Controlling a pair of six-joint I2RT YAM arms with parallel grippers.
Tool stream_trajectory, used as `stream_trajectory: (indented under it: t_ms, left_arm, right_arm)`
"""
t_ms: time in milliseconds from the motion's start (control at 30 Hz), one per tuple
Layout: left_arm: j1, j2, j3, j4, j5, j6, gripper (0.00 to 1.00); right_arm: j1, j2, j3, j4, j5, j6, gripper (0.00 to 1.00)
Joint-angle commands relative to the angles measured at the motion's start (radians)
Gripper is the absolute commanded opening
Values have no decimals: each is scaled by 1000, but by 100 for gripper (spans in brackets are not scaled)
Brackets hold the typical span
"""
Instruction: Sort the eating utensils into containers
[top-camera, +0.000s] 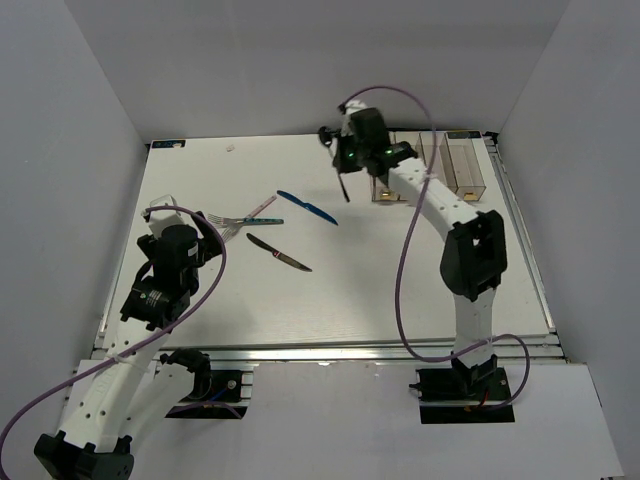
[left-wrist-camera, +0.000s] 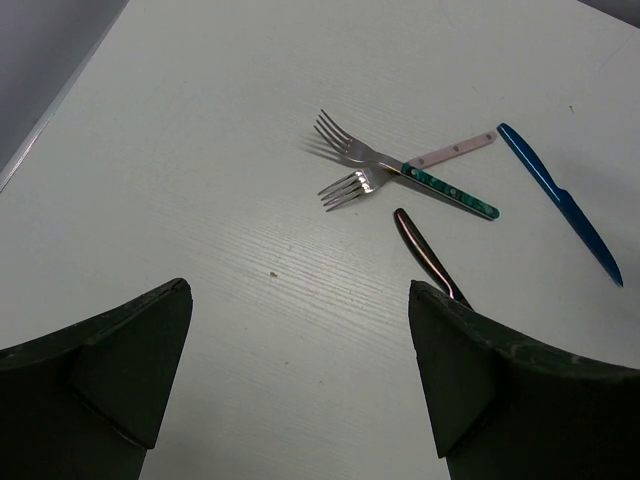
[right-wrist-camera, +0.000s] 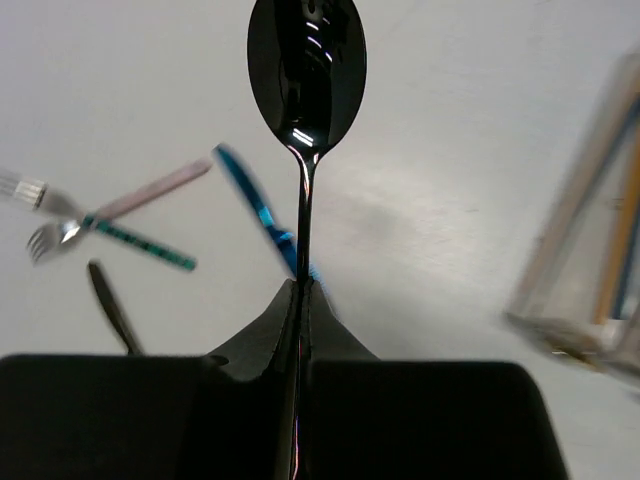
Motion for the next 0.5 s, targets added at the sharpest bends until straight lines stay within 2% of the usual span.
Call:
stream_trajectory:
  t_ms: [0,233,467]
  left_arm:
    - [-3,-14,6,3,14,1,98]
    - [-5,2,5,10,35,9,98]
    - [-5,37,8,14,50,16,98]
  right_arm:
    - [-172,1,17,30,4,82,0]
    - [-352,214,331,-86,-7,47,0]
    - [-438,281,316,-28,-10,45,0]
